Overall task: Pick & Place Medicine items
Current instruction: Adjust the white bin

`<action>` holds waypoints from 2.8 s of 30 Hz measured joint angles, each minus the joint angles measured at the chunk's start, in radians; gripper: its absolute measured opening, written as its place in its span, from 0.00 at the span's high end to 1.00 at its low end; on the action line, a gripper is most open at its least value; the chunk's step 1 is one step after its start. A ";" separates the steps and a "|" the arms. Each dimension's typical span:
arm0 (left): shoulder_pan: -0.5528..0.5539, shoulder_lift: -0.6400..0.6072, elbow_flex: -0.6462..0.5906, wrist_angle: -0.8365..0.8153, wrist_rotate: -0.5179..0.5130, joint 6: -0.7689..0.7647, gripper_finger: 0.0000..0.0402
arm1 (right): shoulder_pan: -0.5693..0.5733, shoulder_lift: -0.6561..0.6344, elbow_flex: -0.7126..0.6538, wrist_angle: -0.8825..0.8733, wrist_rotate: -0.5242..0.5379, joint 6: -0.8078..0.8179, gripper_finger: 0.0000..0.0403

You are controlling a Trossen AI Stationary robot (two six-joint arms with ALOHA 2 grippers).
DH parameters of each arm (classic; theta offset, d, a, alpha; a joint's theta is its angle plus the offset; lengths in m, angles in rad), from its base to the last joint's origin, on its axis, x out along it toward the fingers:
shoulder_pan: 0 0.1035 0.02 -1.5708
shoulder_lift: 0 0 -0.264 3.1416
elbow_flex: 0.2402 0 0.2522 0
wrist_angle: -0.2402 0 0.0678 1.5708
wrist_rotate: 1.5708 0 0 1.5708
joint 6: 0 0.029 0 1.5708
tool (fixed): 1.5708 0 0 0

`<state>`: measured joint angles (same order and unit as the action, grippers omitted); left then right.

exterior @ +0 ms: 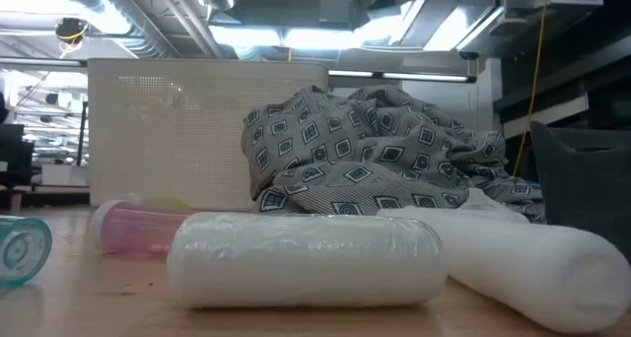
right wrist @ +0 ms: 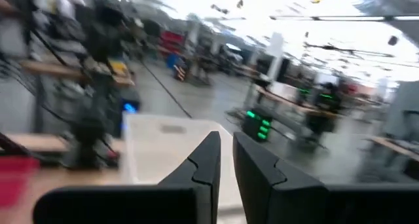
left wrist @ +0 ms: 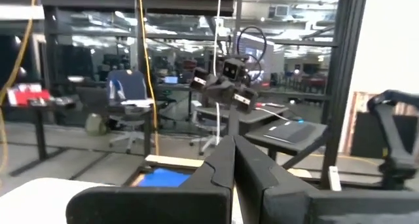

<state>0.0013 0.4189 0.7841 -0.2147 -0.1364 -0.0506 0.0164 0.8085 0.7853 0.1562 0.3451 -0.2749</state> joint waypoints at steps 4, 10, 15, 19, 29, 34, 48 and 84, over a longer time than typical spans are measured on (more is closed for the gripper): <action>0.000 0.043 -0.011 0.008 0.000 -0.109 0.98 | 0.000 0.003 0.000 0.021 -0.136 0.077 0.89; 0.001 0.168 -0.011 0.017 -0.007 -0.047 0.94 | 0.000 0.060 0.000 0.043 -0.305 0.161 0.89; 0.000 0.309 -0.011 -0.024 -0.088 0.088 0.84 | 0.000 0.149 0.000 0.087 -0.329 0.204 0.89; 0.000 0.435 -0.038 -0.065 -0.183 0.106 0.74 | 0.001 0.218 0.000 0.090 -0.295 0.236 0.89; -0.030 0.578 -0.289 0.389 -0.078 0.027 0.67 | 0.065 0.305 0.000 0.041 -0.242 0.276 0.89; -0.084 0.539 -0.345 0.540 -0.090 0.045 0.68 | 0.103 0.296 0.000 0.046 -0.198 0.268 0.89; -0.206 0.312 -0.347 0.543 -0.188 0.271 0.68 | 0.123 0.298 0.134 -0.021 -0.177 0.208 0.89; -0.504 0.440 -0.286 -0.217 -0.781 -0.275 0.68 | 0.123 0.298 0.158 -0.065 -0.180 0.233 0.89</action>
<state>-0.5030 0.8585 0.4980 -0.4313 -0.9171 -0.3261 0.1398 1.1069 0.9428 0.0909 0.1654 -0.0422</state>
